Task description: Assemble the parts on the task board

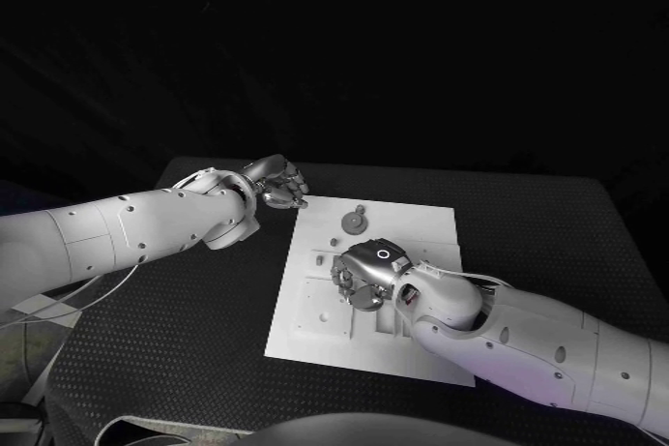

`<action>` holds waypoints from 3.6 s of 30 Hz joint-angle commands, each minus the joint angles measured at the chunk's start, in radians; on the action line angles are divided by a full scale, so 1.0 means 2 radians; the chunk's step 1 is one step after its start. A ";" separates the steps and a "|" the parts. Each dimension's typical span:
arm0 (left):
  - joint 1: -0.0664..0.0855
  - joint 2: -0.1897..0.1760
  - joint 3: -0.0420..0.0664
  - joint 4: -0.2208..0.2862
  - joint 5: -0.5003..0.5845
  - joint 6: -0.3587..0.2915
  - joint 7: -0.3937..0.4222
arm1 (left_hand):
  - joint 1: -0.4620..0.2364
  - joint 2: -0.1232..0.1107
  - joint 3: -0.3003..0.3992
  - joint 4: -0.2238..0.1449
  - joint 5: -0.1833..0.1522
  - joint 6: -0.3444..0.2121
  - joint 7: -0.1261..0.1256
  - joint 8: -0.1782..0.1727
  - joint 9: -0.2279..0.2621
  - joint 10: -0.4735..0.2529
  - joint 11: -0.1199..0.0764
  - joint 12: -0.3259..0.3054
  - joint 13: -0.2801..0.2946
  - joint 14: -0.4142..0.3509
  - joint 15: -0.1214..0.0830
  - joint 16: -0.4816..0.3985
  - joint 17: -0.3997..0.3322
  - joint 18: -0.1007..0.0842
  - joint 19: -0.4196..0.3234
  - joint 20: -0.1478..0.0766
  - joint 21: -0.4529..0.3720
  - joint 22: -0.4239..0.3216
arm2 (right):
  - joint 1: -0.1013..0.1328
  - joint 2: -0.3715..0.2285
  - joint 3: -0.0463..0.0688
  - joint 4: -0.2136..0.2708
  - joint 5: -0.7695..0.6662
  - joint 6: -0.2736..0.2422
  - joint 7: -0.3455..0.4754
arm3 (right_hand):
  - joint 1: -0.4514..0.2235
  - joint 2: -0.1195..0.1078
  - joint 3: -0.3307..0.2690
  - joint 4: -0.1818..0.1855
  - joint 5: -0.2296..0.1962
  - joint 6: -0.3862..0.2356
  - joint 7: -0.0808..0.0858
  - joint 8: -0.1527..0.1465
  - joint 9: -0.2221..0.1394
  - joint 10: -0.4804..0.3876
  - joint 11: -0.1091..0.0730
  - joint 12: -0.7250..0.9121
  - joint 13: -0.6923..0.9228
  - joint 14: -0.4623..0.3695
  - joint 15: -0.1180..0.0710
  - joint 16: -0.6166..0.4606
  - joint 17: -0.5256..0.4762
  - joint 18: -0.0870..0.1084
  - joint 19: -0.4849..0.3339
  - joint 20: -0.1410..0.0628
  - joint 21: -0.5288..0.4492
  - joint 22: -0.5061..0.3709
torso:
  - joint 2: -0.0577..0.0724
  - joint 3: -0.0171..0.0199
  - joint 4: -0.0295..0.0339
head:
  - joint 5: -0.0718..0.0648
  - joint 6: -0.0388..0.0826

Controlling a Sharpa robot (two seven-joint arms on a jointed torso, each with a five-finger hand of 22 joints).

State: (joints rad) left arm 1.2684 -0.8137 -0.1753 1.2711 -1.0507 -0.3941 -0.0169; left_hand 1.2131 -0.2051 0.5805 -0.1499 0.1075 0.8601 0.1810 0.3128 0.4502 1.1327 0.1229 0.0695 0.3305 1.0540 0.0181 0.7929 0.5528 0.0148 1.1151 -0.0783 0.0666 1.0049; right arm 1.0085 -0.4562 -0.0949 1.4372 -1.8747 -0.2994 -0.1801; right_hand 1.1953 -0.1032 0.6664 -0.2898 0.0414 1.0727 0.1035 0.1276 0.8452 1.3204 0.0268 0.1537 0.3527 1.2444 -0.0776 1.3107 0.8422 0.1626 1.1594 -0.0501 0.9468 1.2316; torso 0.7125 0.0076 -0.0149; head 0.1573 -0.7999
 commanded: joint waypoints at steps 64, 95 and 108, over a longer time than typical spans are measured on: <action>0.001 -0.002 0.000 0.000 -0.004 -0.003 -0.002 | 0.002 -0.002 -0.001 0.003 0.002 -0.003 0.000 0.002 -0.001 -0.004 0.000 0.000 0.000 0.006 -0.001 -0.004 0.003 0.004 0.004 -0.002 0.002 -0.001 | -0.005 0.004 -0.012 -0.009 0.000 0.014 0.003 | -0.004 0.000 0.006 0.000 0.002 0.002 0.002 0.003 0.002 0.002 0.000 0.000 0.002 0.001 -0.003 -0.003 0.001 0.050 0.000 -0.003 0.001 -0.001 | 0.000 0.0002 -0.0007 | 0.010 -0.005; 0.001 -0.002 0.000 0.000 -0.005 -0.003 -0.002 | 0.001 -0.002 -0.001 0.003 0.002 -0.003 0.000 0.003 -0.001 -0.004 0.000 0.000 0.000 0.006 -0.001 -0.005 0.004 0.004 0.005 -0.002 0.002 -0.001 | -0.005 0.008 -0.012 -0.015 -0.001 0.025 0.005 | -0.005 0.000 0.006 0.000 0.002 0.001 0.002 0.002 0.002 0.002 0.000 -0.001 0.003 0.001 -0.003 -0.004 0.002 0.050 0.000 -0.004 0.001 -0.001 | 0.000 0.0002 -0.0005 | 0.006 -0.005; 0.001 -0.003 0.000 0.000 -0.005 -0.002 -0.003 | 0.000 -0.002 -0.001 0.005 0.002 -0.003 0.000 0.003 -0.002 -0.004 0.000 0.001 0.000 0.006 -0.001 -0.006 0.004 0.004 0.005 -0.002 0.002 -0.001 | -0.005 0.016 -0.015 -0.029 0.011 0.029 0.008 | -0.011 -0.001 0.005 0.000 0.002 -0.002 0.004 0.000 0.002 -0.001 0.002 -0.003 0.003 0.000 -0.002 -0.004 0.003 0.050 -0.002 -0.003 0.000 -0.002 | 0.000 0.0000 -0.0004 | 0.005 -0.007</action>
State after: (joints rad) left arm 1.2696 -0.8191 -0.1755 1.2694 -1.0566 -0.3939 -0.0256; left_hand 1.2131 -0.2051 0.5765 -0.1459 0.1075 0.8610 0.1800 0.3127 0.4481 1.1329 0.1228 0.0695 0.3304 1.0609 0.0184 0.7853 0.5603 0.0148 1.1186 -0.0818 0.0665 1.0040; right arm 1.0002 -0.4246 -0.1215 1.3844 -1.8624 -0.2614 -0.1705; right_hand 1.1829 -0.1012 0.6720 -0.2898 0.0414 1.0730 0.1059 0.1285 0.8492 1.3203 0.0268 0.1536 0.3568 1.2426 -0.0763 1.3070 0.8464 0.1625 1.1595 -0.0533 0.9468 1.2298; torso 0.7124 0.0076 -0.0158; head 0.1671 -0.8130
